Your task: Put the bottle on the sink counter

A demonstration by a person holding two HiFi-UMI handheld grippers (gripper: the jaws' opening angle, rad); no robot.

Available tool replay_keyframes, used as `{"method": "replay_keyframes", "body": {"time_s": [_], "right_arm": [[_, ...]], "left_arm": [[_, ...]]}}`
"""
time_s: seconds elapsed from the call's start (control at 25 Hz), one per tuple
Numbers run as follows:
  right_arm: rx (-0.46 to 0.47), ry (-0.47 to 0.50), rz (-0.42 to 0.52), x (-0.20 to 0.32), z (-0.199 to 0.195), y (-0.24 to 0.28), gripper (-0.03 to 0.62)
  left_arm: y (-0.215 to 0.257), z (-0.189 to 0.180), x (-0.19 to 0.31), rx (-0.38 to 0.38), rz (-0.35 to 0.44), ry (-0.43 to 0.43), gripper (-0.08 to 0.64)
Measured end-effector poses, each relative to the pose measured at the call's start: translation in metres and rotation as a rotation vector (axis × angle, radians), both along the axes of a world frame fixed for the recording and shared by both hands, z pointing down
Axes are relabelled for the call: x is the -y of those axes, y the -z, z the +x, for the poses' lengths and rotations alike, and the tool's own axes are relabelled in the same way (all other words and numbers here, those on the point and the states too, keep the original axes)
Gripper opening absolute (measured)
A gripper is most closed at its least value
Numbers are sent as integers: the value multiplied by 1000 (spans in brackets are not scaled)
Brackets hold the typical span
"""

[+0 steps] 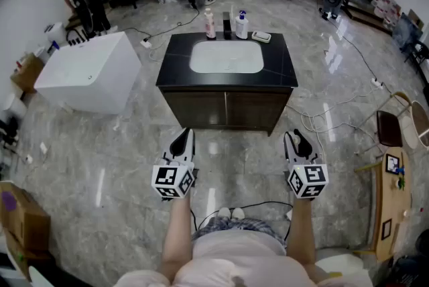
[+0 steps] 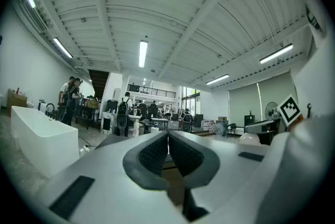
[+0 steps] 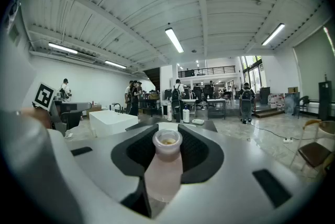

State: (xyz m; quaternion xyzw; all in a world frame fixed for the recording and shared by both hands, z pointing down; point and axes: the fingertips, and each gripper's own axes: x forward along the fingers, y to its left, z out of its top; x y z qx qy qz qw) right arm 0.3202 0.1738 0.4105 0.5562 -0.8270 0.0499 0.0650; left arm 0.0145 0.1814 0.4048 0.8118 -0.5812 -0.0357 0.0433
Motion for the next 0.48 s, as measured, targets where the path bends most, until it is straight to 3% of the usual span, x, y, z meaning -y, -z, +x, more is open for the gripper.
{"method": "replay_keyframes", "body": {"time_s": [0.48], "right_arm": [[10, -9, -4, -4, -2, 3, 132]], "left_arm": [[-1, -4, -3, -9, -12, 0, 28]]}}
